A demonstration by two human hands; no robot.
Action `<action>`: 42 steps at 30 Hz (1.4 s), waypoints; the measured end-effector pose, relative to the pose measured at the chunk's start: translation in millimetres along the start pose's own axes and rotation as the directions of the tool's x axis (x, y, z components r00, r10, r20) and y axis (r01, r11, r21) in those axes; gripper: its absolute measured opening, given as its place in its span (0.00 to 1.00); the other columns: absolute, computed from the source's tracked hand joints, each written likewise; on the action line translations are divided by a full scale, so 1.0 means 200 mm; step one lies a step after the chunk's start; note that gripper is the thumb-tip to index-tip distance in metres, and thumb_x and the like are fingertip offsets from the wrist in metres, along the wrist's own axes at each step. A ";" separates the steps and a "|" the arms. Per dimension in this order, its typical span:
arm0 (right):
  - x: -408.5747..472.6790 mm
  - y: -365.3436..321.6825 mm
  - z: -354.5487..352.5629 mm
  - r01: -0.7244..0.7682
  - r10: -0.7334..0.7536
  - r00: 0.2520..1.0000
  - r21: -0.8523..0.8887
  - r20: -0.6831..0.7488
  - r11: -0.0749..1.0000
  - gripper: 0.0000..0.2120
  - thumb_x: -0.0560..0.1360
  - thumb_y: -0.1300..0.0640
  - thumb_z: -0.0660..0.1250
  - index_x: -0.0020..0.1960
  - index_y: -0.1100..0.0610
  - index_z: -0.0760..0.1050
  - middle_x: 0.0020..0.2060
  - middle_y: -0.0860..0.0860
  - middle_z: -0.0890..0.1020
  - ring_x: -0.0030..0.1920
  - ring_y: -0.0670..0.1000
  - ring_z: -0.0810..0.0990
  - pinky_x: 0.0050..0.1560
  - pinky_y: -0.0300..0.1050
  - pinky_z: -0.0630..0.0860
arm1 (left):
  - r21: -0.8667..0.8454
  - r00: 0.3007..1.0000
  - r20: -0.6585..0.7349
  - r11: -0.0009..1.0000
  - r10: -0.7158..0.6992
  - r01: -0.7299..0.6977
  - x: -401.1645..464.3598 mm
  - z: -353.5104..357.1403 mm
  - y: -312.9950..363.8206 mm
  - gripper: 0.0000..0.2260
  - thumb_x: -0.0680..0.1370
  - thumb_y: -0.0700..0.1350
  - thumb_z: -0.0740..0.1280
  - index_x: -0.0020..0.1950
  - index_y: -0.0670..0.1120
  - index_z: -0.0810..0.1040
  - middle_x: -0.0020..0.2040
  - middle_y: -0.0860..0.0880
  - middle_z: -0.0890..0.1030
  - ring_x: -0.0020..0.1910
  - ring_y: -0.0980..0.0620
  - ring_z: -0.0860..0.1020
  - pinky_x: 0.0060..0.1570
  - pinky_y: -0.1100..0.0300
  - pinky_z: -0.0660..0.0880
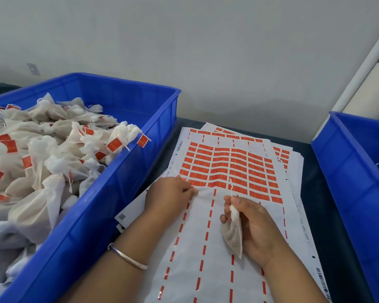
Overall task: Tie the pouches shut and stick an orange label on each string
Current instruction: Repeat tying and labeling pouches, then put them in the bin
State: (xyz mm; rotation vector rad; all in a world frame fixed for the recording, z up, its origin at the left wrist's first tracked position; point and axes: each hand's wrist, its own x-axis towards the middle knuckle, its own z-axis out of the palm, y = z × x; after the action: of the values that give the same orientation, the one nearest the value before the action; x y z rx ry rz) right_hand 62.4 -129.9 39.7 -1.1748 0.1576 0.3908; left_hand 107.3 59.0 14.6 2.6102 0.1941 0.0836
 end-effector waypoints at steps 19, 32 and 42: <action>-0.04 -0.05 0.02 0.188 -0.197 0.979 -0.158 -0.047 0.969 0.06 0.60 0.54 0.71 0.35 0.47 0.85 0.36 0.44 0.85 0.48 0.55 0.80 0.50 0.48 0.78 | -0.364 0.958 -0.226 0.927 -0.175 0.084 0.00 -0.04 0.00 0.06 0.79 0.52 0.61 0.47 0.51 0.74 0.47 0.53 0.79 0.40 0.55 0.79 0.41 0.62 0.78; -0.09 -0.06 0.07 0.358 -0.349 0.934 -0.251 0.081 0.900 0.15 0.58 0.42 0.71 0.41 0.47 0.85 0.37 0.50 0.85 0.43 0.51 0.84 0.50 0.43 0.78 | -0.923 0.955 0.154 0.309 -0.253 0.230 -0.13 -0.16 0.23 0.09 0.80 0.51 0.59 0.43 0.52 0.76 0.26 0.53 0.78 0.25 0.55 0.78 0.29 0.63 0.76; -0.11 -0.06 0.11 0.464 -0.523 0.852 -0.435 -0.018 0.771 0.07 0.61 0.45 0.69 0.37 0.36 0.82 0.40 0.33 0.83 0.48 0.33 0.79 0.38 0.22 0.72 | -0.852 0.919 0.374 0.435 0.121 0.290 -0.24 -0.13 0.28 0.12 0.79 0.52 0.59 0.48 0.48 0.79 0.34 0.44 0.80 0.25 0.50 0.74 0.42 0.55 0.78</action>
State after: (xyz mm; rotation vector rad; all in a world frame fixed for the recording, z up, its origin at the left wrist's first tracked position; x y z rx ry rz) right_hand 43.9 -118.5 65.1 -1.6130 -0.1300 -0.1434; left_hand 63.6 16.3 64.1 1.4481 0.0919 -0.3004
